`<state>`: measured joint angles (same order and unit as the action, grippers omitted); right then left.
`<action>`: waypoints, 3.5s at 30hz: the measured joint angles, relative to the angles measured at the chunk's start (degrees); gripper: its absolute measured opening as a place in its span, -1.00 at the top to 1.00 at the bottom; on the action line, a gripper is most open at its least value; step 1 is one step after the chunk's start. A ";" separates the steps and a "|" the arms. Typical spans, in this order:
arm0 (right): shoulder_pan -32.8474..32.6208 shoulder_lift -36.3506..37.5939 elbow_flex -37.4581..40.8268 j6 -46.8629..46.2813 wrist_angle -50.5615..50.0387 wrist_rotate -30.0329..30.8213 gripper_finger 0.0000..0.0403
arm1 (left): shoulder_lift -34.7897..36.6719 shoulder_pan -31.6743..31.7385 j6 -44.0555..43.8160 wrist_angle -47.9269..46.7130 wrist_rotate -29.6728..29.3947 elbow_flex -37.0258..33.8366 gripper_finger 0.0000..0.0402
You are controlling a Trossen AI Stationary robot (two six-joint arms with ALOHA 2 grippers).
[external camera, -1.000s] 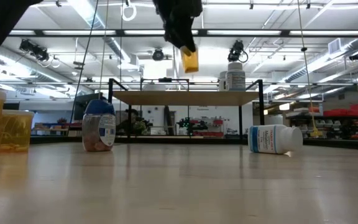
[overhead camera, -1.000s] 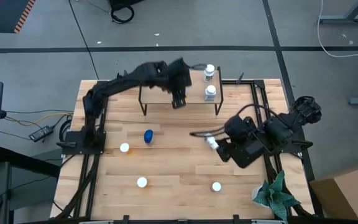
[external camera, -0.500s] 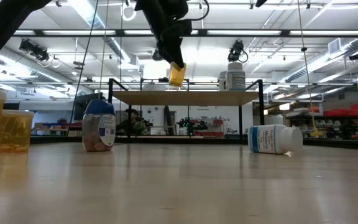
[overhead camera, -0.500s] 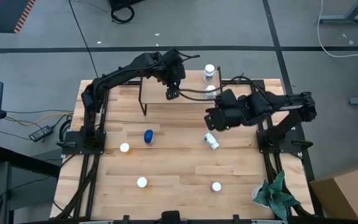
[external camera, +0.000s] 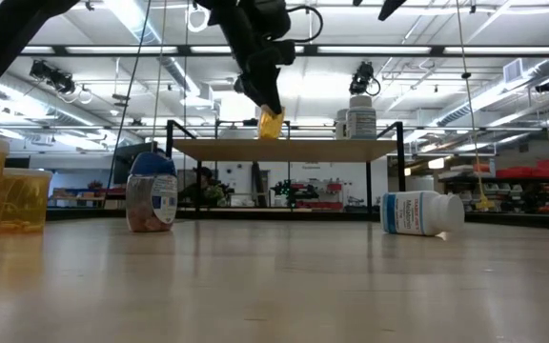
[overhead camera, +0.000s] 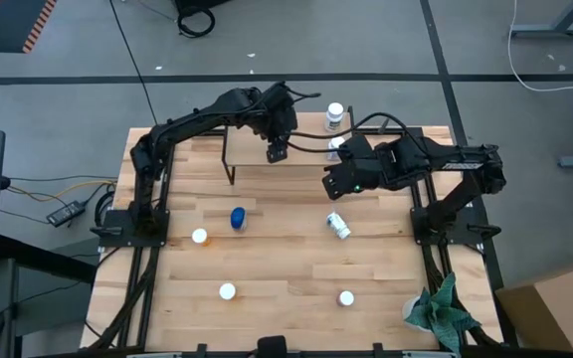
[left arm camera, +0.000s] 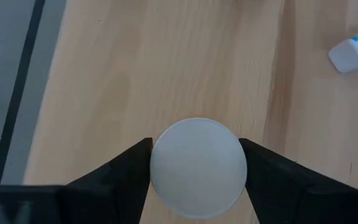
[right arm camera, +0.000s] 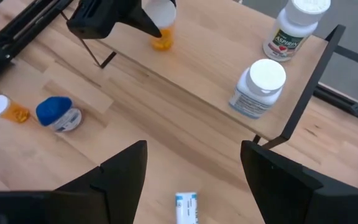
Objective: Pick and place medicine bottles onto shelf by color
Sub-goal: Put the bottom right orange medicine bottle on the shelf
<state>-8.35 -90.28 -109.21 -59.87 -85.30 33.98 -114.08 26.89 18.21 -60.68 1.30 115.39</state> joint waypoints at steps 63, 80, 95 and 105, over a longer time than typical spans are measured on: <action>0.03 0.02 0.00 4.84 -0.11 -1.05 -0.32 | -2.28 1.66 3.45 -3.68 3.95 8.68 0.98; 0.03 0.02 0.00 4.19 -0.33 -1.63 -0.32 | -7.05 1.31 1.71 -4.15 7.37 9.05 0.99; 0.03 0.02 0.00 4.34 -0.28 -1.60 -0.32 | -8.41 0.92 -1.26 -4.01 10.49 8.98 0.99; 0.03 0.02 0.00 4.12 -0.27 -1.46 -0.32 | -8.92 1.46 -3.90 -2.86 9.05 15.47 0.80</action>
<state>-8.32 -90.26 -109.21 -55.75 -85.57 32.51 -123.00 28.35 14.31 -63.54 10.35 130.87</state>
